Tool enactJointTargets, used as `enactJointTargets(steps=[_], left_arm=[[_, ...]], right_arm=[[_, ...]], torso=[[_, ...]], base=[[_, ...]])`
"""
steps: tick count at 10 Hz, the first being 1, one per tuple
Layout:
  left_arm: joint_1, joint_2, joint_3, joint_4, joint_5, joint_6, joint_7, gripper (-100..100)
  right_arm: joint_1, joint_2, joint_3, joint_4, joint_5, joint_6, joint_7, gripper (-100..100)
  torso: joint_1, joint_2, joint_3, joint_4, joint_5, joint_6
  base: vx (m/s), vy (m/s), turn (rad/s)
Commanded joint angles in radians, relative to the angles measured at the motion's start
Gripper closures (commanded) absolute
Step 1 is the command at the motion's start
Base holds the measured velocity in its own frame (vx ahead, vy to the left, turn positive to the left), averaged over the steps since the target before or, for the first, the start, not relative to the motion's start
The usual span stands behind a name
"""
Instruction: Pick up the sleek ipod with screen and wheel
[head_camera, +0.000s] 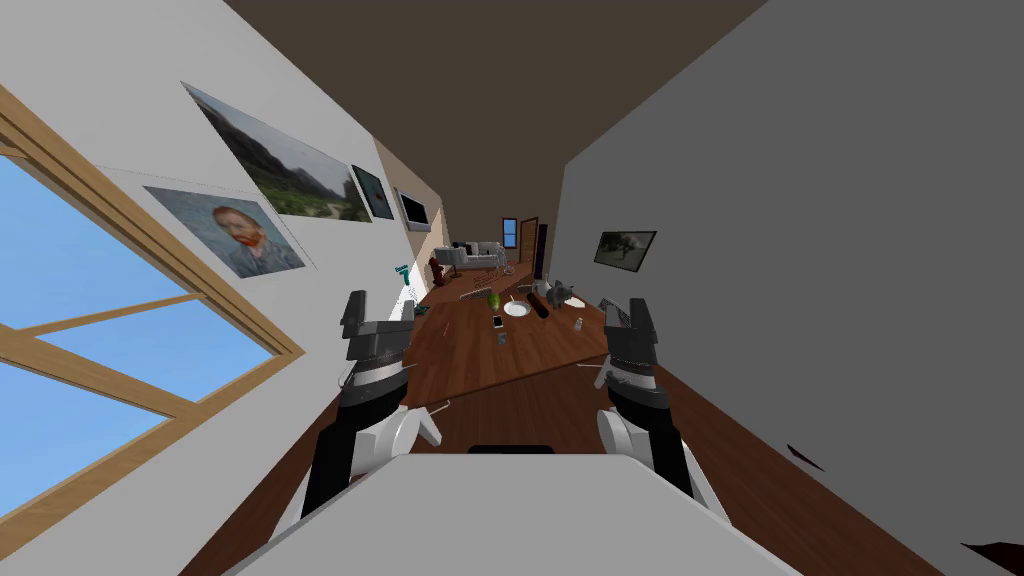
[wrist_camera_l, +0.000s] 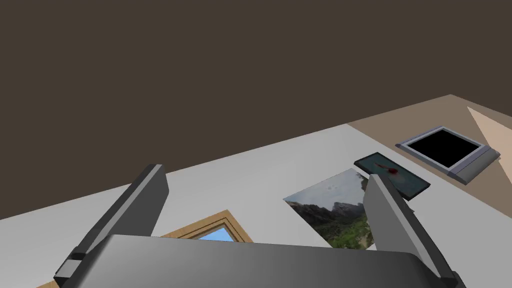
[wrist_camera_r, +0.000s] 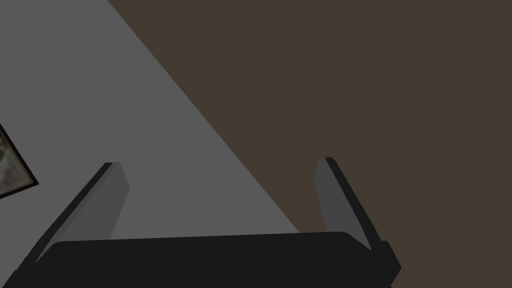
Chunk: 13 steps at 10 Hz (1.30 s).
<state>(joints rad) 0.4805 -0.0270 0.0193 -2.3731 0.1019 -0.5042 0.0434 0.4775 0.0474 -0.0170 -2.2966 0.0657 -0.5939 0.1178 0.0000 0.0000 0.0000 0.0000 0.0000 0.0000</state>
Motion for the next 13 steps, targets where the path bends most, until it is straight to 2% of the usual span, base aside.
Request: enactJointTargets(steps=[1, 3, 6, 7, 10, 11, 12, 13], left_arm=[[-0.006, 0.032, 0.004, 0.016, 0.004, 0.007, 0.008, -100], [-0.02, 0.077, 0.012, 0.053, 0.012, 0.023, 0.028, -100], [-0.055, 0.132, 0.033, 0.139, 0.034, 0.06, 0.076, -100], [-0.055, 0.132, 0.033, 0.14, 0.034, 0.06, 0.076, -100], [-0.103, 0.166, 0.061, 0.239, 0.065, 0.11, 0.141, -100], [-0.103, 0.166, 0.061, 0.256, 0.065, 0.11, 0.141, -100], [-0.122, 0.174, 0.073, 0.295, 0.077, 0.129, 0.166, -100], [-0.122, 0.174, 0.073, 0.3, 0.077, 0.129, 0.166, -100]], right_arm=[[0.0, 0.0, 0.0, 0.0, 0.0, 0.0, 0.0, 0], [0.0, 0.0, 0.0, 0.0, 0.0, 0.0, 0.0, 0], [0.0, 0.0, 0.0, 0.0, 0.0, 0.0, 0.0, 0], [0.0, 0.0, 0.0, 0.0, 0.0, 0.0, 0.0, 0], [0.0, 0.0, 0.0, 0.0, 0.0, 0.0, 0.0, 0], [0.0, 0.0, 0.0, 0.0, 0.0, 0.0, 0.0, 0], [0.0, 0.0, 0.0, 0.0, 0.0, 0.0, 0.0, 0], [0.0, 0.0, 0.0, 0.0, 0.0, 0.0, 0.0, 0]], torso=[[0.0, 0.0, 0.0, 0.0, 0.0, 0.0], [-0.001, 0.001, 0.0, 0.0, 0.0, 0.0], [-0.003, 0.003, 0.002, 0.001, -0.001, 0.0], [-0.003, 0.003, 0.002, 0.001, -0.001, 0.0], [-0.004, 0.002, 0.001, 0.001, -0.001, 0.0], [-0.005, 0.003, 0.002, 0.001, -0.001, 0.0], [-0.004, 0.002, 0.001, 0.001, -0.001, 0.0], [-0.003, 0.001, 0.001, 0.0, -0.001, 0.0]], base=[[-0.007, -0.008, -0.014], [-0.023, -0.025, -0.028], [-0.043, -0.047, -0.049], [-0.023, -0.04, -0.014], [-0.042, -0.066, -0.062], [-0.031, -0.06, -0.026], [-0.019, -0.048, -0.04], [-0.018, -0.036, -0.028]])
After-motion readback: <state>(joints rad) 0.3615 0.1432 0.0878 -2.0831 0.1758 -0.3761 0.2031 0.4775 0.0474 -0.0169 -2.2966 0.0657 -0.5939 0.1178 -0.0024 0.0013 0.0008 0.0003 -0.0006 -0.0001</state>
